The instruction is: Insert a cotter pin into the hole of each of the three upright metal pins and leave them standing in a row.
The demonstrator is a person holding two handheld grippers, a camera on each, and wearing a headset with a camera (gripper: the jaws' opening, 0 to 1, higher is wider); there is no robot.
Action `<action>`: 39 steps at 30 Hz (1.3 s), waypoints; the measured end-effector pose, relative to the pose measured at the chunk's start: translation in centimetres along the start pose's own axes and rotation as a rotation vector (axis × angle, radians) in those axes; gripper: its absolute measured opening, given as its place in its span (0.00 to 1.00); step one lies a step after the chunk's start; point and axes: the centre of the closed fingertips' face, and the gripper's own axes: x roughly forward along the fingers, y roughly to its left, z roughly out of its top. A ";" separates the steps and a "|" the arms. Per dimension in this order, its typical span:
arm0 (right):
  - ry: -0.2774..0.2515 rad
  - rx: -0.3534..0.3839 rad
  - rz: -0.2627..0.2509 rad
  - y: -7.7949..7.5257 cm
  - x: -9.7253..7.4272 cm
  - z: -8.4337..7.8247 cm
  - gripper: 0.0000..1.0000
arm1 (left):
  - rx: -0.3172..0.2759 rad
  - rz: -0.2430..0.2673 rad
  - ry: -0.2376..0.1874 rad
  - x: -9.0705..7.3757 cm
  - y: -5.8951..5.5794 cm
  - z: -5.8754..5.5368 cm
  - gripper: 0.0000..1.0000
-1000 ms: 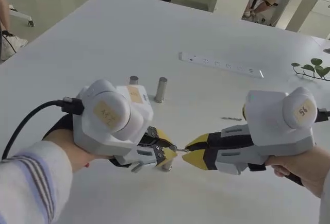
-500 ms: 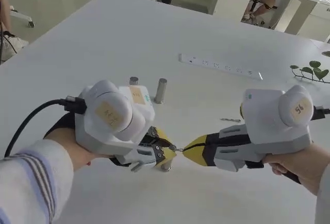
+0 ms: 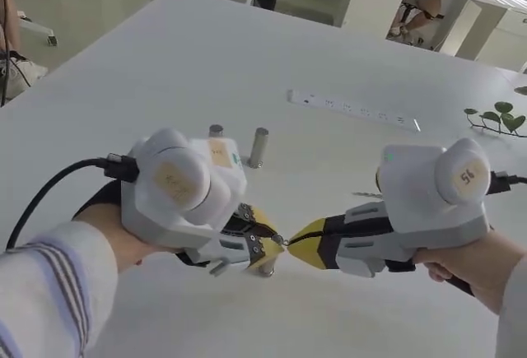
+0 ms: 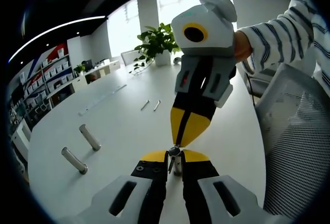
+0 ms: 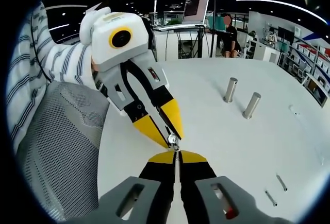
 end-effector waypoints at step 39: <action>-0.061 0.067 0.064 0.5 2.7 0.4 0.21 | -0.284 0.026 -0.129 -7.5 0.6 -1.8 0.99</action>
